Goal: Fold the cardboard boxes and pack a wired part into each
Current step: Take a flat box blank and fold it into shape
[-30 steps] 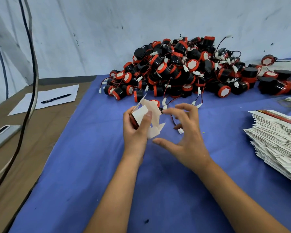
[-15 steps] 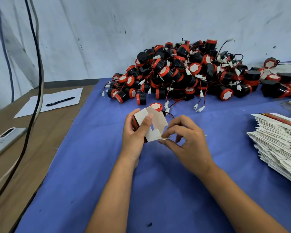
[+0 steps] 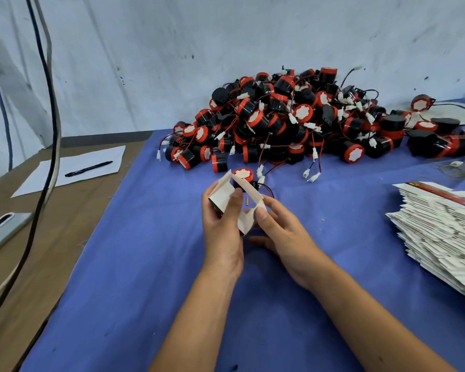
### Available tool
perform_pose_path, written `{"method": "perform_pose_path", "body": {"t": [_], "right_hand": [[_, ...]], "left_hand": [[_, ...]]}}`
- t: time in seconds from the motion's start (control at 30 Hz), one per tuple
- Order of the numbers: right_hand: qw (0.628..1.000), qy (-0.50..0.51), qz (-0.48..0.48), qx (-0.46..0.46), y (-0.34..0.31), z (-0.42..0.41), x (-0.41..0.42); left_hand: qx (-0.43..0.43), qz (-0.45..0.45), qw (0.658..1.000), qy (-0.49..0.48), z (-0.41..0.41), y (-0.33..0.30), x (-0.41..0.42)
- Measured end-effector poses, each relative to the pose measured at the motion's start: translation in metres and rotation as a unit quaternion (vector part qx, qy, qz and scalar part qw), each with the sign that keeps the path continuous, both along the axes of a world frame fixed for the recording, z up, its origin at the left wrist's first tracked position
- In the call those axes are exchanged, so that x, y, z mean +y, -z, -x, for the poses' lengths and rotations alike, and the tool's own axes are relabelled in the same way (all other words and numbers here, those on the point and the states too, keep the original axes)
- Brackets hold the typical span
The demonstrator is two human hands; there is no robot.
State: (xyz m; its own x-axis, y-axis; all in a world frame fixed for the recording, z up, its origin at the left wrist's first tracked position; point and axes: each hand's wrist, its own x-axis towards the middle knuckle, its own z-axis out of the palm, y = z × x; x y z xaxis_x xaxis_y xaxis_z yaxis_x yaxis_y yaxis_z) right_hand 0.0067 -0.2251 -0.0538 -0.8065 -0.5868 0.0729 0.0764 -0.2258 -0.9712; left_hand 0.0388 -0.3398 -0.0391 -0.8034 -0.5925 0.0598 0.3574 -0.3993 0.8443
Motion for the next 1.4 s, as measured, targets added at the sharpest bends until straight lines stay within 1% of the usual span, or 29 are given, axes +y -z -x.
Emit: {"method": "perform_pose_path", "body": {"t": [0.1,0.2,0.33,0.4,0.47,0.6,0.7,0.73,0.77,0.8,0.83,0.9,0.93,1.0,1.1,1.17,1.27,1.33,1.4], "right_hand": [[1.000,0.006,0.022,-0.005,-0.001,0.001,0.001],[0.998,0.049,-0.001,0.040,0.001,0.000,0.001],[0.994,0.089,-0.010,0.055,0.003,0.002,0.003],[0.984,0.113,-0.058,0.127,0.003,0.002,0.004],[0.972,0.117,-0.097,0.178,0.004,-0.002,0.002],[0.955,0.154,-0.102,0.231,0.002,-0.009,-0.002],[0.946,0.166,-0.119,0.254,-0.002,-0.015,-0.007],[0.940,0.172,-0.128,0.265,-0.002,-0.016,-0.008],[0.939,0.164,-0.133,0.273,-0.002,-0.016,-0.008],[0.942,0.136,-0.136,0.276,-0.001,-0.016,-0.006],[0.948,0.091,-0.136,0.273,-0.001,-0.015,-0.005],[0.961,0.023,-0.117,0.248,-0.001,-0.016,-0.004],[0.969,0.021,-0.093,0.229,-0.002,-0.016,-0.005],[0.978,0.057,-0.047,0.197,-0.007,-0.013,-0.005],[0.976,0.090,-0.034,0.195,-0.012,-0.003,0.001],[0.982,0.090,-0.015,0.165,-0.010,-0.001,0.005],[0.983,0.117,0.004,0.139,-0.008,-0.004,0.006],[0.984,0.128,0.012,0.123,-0.007,-0.003,0.004],[0.987,0.127,0.026,0.098,-0.006,-0.002,0.004]], "left_hand": [[0.011,0.011,1.000,0.009,-0.002,-0.004,0.003],[0.005,0.033,0.998,0.050,-0.005,-0.003,0.002],[0.026,-0.038,0.990,0.135,-0.010,-0.007,-0.003],[0.005,-0.059,0.991,0.123,-0.013,-0.008,-0.007],[-0.008,-0.046,0.992,0.114,-0.011,-0.007,-0.011],[-0.043,-0.011,0.996,0.081,-0.010,-0.008,-0.005],[-0.036,0.028,0.999,0.015,-0.003,0.002,0.003],[-0.031,0.030,0.999,0.007,-0.001,0.005,0.003],[-0.025,0.027,0.999,0.003,-0.001,0.006,0.002],[-0.016,0.028,0.999,-0.009,-0.002,0.007,-0.001],[-0.005,0.042,0.999,-0.034,-0.003,0.006,-0.004],[0.023,0.114,0.990,-0.079,-0.003,0.003,-0.009],[0.035,0.154,0.984,-0.086,-0.003,0.000,-0.011],[0.050,0.222,0.970,-0.083,-0.005,-0.006,-0.010],[0.046,0.330,0.942,-0.031,-0.008,-0.007,-0.007],[0.035,0.349,0.937,0.008,-0.010,-0.004,-0.003],[0.025,0.337,0.940,0.056,-0.011,-0.003,0.004],[0.015,0.331,0.942,0.057,-0.010,-0.002,0.007],[-0.015,0.326,0.944,0.038,-0.009,0.001,0.008]]}}
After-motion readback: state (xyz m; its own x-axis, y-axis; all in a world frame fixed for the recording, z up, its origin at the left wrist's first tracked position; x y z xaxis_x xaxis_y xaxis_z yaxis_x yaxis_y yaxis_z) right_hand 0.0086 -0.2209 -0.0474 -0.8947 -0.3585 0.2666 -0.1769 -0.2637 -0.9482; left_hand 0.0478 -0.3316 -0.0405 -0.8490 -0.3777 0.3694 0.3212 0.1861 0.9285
